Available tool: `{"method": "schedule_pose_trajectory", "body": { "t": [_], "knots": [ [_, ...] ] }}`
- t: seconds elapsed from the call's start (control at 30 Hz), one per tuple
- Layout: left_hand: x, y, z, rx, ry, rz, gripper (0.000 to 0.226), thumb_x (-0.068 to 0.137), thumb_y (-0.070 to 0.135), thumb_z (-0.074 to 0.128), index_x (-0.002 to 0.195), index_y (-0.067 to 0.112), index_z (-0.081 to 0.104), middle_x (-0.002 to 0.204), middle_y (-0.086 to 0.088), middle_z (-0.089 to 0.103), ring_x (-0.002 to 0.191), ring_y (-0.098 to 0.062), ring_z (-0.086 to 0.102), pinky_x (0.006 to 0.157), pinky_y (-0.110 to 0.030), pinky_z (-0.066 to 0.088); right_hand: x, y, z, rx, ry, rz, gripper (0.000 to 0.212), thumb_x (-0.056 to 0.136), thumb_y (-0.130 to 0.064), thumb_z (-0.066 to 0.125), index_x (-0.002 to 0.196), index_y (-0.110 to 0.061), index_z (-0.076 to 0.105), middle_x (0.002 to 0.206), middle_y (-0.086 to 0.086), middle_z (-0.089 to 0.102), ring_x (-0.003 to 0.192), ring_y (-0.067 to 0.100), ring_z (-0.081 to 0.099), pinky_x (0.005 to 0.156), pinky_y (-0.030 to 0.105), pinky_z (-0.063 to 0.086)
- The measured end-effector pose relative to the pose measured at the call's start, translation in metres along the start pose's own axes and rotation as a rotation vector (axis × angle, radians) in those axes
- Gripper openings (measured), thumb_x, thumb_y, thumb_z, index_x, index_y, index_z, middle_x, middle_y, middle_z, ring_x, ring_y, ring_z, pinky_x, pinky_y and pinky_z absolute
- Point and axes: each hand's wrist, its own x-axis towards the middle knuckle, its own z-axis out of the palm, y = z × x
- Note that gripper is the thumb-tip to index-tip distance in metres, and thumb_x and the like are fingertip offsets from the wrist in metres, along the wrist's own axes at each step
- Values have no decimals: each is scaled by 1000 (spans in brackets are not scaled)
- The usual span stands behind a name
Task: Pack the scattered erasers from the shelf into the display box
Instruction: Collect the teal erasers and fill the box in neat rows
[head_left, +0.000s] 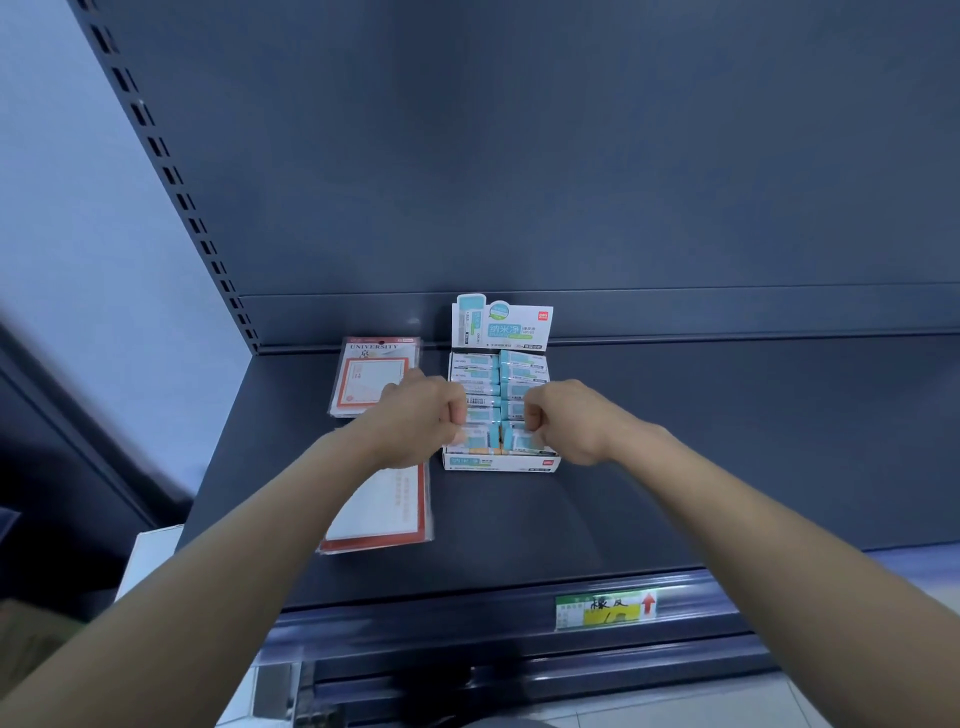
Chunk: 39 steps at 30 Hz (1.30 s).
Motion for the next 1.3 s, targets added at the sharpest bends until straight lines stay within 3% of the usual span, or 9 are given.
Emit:
{"method": "schedule_pose_trajectory", "body": {
  "t": [0.2, 0.43, 0.6, 0.83, 1.03, 1.2, 1.3],
  "knots": [
    [9, 5, 10, 106, 19, -28, 12, 93, 19, 52, 90, 16, 63, 99, -2, 63, 97, -16, 39, 92, -38, 29, 2, 0, 4, 2, 35, 7, 19, 87, -2, 53, 87, -20, 59, 109, 7, 61, 95, 26, 60, 80, 34, 52],
    [10, 1, 4, 24, 112, -52, 17, 92, 15, 51, 81, 17, 64, 89, 2, 64, 93, -19, 52, 95, -47, 43, 3, -3, -1, 9, 148, 15, 32, 86, 1, 44, 102, -16, 67, 113, 8, 63, 100, 30, 60, 85, 39, 54],
    [10, -2, 6, 158, 137, -2, 25, 96, 16, 45, 112, 19, 64, 114, 0, 57, 108, -21, 42, 94, -43, 38, 17, -14, 3, -51, 113, -99, 37, 92, -6, 45, 121, -21, 63, 127, 6, 57, 113, 28, 55, 92, 35, 49],
    [10, -8, 10, 103, 140, -4, 20, 94, 19, 51, 106, 18, 67, 112, 3, 57, 105, -20, 42, 93, -40, 35, 25, -11, 3, -35, 111, -86, 35, 89, -3, 46, 109, -20, 69, 121, 3, 62, 109, 26, 58, 91, 36, 50],
    [12, -6, 7, 91, 143, -4, 18, 93, 18, 52, 97, 16, 70, 107, 4, 58, 100, -17, 43, 92, -41, 40, 26, 0, -8, -40, 167, -30, 33, 91, -6, 43, 111, -20, 65, 122, 5, 61, 107, 26, 57, 89, 37, 52],
    [17, -3, 10, 111, 118, 13, 20, 93, 20, 51, 107, 18, 65, 112, 2, 60, 103, -19, 44, 92, -38, 36, 22, 4, -7, -29, 154, -16, 33, 90, -8, 43, 111, -20, 66, 120, 5, 62, 106, 27, 58, 89, 38, 52],
    [17, -3, 13, 113, 80, 19, 17, 93, 22, 52, 101, 18, 66, 108, 2, 61, 100, -17, 44, 89, -35, 36, 22, 3, -6, -13, 156, -28, 33, 90, -9, 44, 112, -21, 66, 120, 4, 63, 106, 26, 58, 89, 37, 51]
  ]
}}
